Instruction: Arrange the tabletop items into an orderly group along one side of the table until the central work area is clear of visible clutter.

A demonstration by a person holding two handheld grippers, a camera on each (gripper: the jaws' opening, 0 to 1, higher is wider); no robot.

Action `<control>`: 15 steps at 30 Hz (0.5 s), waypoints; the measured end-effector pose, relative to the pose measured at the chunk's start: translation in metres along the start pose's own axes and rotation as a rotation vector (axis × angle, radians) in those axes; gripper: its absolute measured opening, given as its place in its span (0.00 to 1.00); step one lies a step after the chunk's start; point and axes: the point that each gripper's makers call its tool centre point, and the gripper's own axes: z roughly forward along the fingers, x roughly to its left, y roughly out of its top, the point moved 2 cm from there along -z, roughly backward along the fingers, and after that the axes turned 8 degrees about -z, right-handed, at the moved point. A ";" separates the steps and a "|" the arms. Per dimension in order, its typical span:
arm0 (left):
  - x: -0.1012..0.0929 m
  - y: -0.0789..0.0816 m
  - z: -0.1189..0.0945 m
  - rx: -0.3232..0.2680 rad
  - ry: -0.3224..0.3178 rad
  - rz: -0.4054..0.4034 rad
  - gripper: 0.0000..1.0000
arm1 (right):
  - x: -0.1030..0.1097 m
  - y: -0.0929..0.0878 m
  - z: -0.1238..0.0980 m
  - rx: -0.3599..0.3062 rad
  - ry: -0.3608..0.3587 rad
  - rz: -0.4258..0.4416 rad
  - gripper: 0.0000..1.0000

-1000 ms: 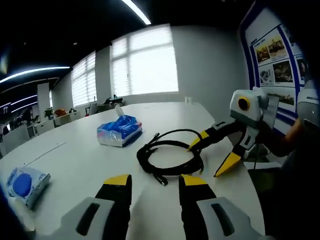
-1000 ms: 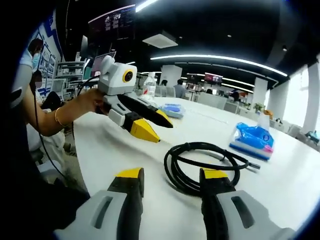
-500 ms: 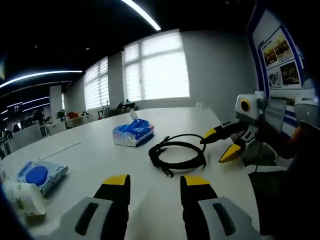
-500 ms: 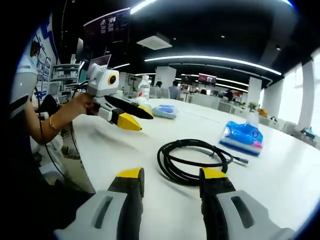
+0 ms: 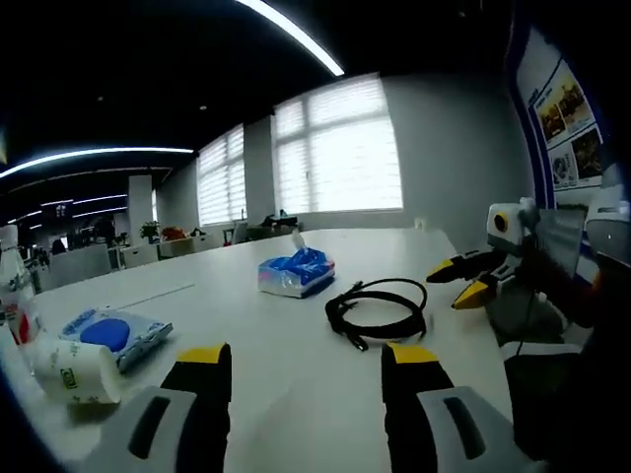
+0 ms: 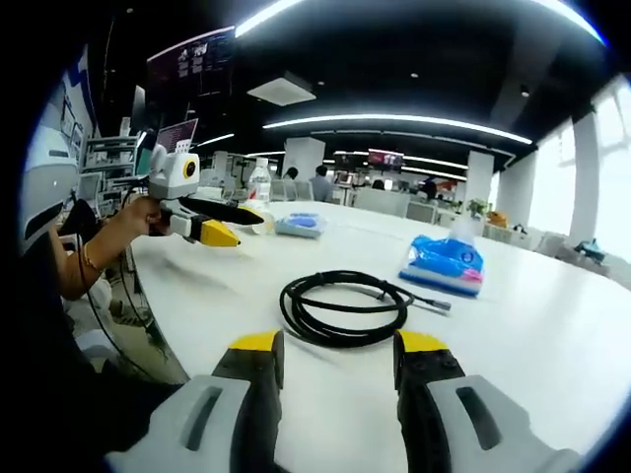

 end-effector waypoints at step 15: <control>0.036 0.000 -0.021 0.031 0.162 0.081 0.62 | -0.001 0.018 0.013 -0.019 0.029 -0.034 0.43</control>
